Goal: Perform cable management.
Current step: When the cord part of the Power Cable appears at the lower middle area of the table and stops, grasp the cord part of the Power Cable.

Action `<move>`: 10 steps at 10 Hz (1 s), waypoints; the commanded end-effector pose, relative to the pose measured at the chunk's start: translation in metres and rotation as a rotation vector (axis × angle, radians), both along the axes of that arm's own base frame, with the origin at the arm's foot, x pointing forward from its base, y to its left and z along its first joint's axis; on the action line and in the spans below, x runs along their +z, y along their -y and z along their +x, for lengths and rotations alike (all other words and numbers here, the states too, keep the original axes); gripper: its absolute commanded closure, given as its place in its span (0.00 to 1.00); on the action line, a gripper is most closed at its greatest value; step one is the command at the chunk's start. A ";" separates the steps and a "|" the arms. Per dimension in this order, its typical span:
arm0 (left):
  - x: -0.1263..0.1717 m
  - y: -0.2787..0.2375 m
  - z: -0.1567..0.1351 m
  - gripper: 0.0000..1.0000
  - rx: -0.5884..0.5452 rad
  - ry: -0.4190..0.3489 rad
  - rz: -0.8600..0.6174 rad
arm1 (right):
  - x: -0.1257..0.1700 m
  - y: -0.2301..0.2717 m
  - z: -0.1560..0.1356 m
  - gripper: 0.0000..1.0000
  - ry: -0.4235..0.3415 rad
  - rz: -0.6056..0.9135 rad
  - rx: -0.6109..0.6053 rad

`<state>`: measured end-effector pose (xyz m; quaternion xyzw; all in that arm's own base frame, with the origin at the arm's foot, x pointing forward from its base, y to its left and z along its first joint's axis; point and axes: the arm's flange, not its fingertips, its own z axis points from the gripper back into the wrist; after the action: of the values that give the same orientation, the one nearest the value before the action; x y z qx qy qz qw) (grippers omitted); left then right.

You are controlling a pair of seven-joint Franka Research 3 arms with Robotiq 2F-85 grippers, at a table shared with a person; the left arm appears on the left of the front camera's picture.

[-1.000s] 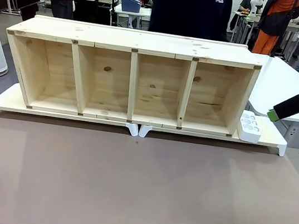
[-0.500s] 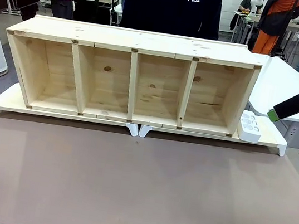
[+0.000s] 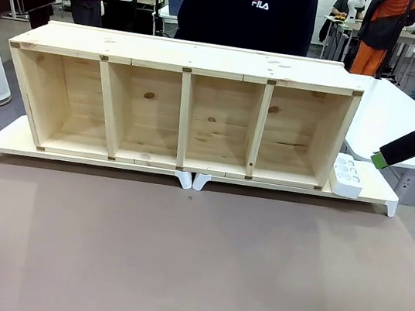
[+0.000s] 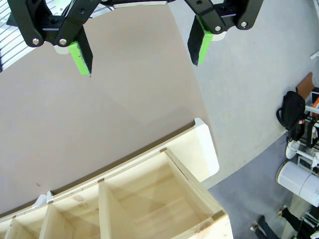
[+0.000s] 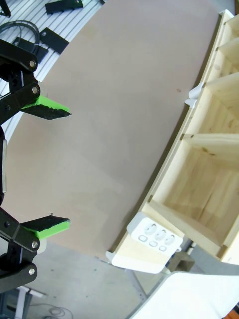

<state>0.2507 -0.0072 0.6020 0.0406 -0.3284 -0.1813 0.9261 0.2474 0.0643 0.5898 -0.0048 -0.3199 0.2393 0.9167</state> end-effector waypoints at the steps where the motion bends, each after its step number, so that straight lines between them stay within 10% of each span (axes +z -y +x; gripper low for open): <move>1: 0.000 0.000 0.000 0.00 0.000 0.000 0.000 | 0.000 0.000 0.000 0.00 0.001 -0.001 0.005; 10: 0.000 0.000 0.000 0.00 0.000 0.000 0.000 | 0.000 0.000 0.000 0.00 0.001 -0.001 0.005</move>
<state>0.2507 -0.0072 0.6020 0.0406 -0.3284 -0.1813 0.9261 0.2474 0.0643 0.5898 -0.0049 -0.3199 0.2394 0.9167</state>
